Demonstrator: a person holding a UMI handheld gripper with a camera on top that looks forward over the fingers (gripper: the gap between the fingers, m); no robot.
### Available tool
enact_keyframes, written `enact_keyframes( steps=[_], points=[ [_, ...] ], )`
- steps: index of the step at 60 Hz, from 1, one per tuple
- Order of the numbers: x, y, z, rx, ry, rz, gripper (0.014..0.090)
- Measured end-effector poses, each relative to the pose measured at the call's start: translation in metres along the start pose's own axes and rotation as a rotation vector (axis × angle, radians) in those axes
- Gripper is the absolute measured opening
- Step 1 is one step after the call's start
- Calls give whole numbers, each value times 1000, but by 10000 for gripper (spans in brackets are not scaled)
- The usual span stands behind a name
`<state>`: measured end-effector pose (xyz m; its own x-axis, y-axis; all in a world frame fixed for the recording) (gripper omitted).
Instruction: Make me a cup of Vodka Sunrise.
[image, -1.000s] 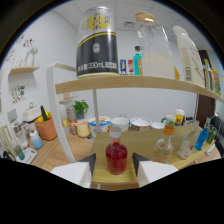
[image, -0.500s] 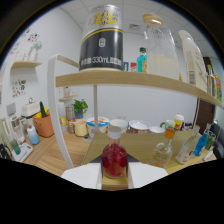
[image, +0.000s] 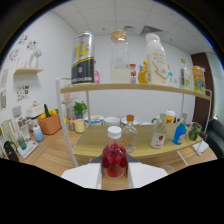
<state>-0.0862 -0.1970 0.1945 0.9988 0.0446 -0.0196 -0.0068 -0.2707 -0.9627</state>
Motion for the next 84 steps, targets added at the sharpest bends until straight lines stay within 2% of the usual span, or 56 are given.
enact_keyframes(
  steps=[13, 25, 43, 62, 76, 84],
  points=[
    [33, 33, -10, -66, -23, 272, 340],
    [37, 27, -12, -73, -134, 797, 340],
    [40, -4, -14, 4, -346, 1541, 337],
    [56, -37, -27, 104, -563, 2080, 336],
    [57, -39, -28, 99, -551, 2094, 337],
    [52, -45, -32, 107, -479, 1888, 338]
  ],
)
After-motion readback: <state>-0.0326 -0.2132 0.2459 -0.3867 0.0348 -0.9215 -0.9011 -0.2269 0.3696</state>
